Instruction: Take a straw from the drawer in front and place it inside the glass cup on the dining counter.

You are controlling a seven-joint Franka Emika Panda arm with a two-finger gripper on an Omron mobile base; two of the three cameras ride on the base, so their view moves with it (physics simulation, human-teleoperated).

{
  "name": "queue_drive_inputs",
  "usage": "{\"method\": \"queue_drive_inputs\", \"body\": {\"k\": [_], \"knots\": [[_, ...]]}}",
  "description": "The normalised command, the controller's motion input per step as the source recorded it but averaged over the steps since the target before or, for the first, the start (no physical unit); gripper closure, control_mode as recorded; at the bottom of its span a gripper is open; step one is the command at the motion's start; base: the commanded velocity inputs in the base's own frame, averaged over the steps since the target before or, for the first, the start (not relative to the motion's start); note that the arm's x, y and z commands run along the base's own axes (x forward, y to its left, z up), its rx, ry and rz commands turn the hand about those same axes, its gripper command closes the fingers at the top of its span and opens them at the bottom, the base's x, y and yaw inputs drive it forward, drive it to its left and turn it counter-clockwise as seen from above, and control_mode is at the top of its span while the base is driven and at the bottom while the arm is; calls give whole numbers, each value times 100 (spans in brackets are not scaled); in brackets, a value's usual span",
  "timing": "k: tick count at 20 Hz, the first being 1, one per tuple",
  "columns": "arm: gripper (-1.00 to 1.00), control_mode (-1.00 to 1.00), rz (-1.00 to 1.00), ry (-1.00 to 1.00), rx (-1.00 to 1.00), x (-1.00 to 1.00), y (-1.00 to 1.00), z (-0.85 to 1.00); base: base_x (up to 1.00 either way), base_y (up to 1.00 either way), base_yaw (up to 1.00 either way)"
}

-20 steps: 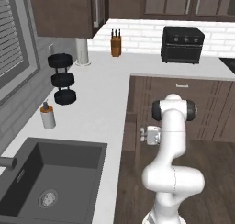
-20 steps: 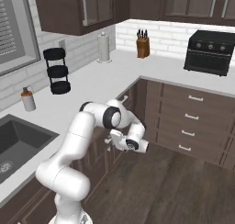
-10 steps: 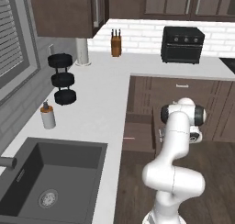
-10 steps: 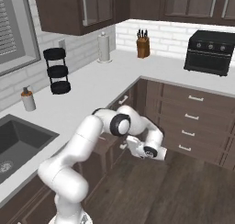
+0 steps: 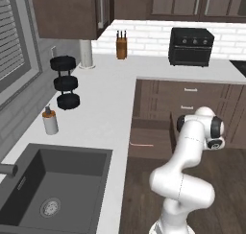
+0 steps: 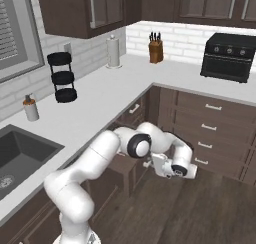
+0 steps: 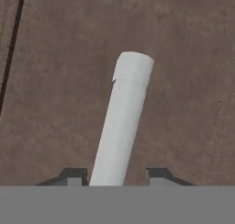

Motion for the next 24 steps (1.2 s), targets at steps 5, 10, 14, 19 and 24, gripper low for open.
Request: {"method": "queue_drive_inputs", "body": {"k": [5, 10, 14, 19, 24], "knots": [[-100, -100, -2, 4, -1, -18, -2, 30, 0, 0, 0], [-100, -100, -7, 0, -10, -26, -1, 59, 0, 0, 0], [-100, -100, -7, 0, -23, -32, -4, 64, 0, 0, 0], [-100, -100, -5, -2, -32, -34, 5, 83, 0, 0, 0], [-100, -100, -1, -3, -38, -40, 28, 93, 0, 0, 0]]}}
